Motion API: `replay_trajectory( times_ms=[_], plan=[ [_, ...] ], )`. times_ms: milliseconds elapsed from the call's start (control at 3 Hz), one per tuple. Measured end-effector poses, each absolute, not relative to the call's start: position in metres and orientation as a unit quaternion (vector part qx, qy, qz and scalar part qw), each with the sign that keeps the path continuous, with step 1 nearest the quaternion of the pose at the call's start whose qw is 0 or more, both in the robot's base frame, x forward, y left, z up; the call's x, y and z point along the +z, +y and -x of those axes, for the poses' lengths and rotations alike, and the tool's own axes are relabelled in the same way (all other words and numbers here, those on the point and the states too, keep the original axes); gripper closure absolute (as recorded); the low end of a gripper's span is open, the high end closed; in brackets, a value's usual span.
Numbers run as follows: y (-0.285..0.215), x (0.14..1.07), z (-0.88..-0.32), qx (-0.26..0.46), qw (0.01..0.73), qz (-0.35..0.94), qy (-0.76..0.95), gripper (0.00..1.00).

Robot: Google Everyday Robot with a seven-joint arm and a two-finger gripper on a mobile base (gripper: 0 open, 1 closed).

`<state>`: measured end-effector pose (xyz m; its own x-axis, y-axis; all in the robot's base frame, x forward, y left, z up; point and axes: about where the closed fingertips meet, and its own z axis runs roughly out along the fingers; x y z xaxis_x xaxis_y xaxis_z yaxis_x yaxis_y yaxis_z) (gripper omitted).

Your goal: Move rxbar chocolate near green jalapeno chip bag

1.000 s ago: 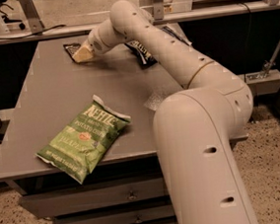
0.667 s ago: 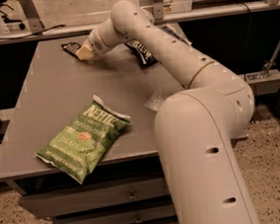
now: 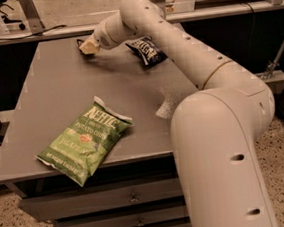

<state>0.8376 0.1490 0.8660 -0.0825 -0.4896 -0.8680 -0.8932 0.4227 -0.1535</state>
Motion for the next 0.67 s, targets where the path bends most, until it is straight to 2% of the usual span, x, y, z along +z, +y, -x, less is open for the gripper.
replay_trajectory(
  times_ms=[667],
  plan=[
    [0.106,0.891,-0.778,0.237,0.460,0.519,0.681,1.00]
  ],
)
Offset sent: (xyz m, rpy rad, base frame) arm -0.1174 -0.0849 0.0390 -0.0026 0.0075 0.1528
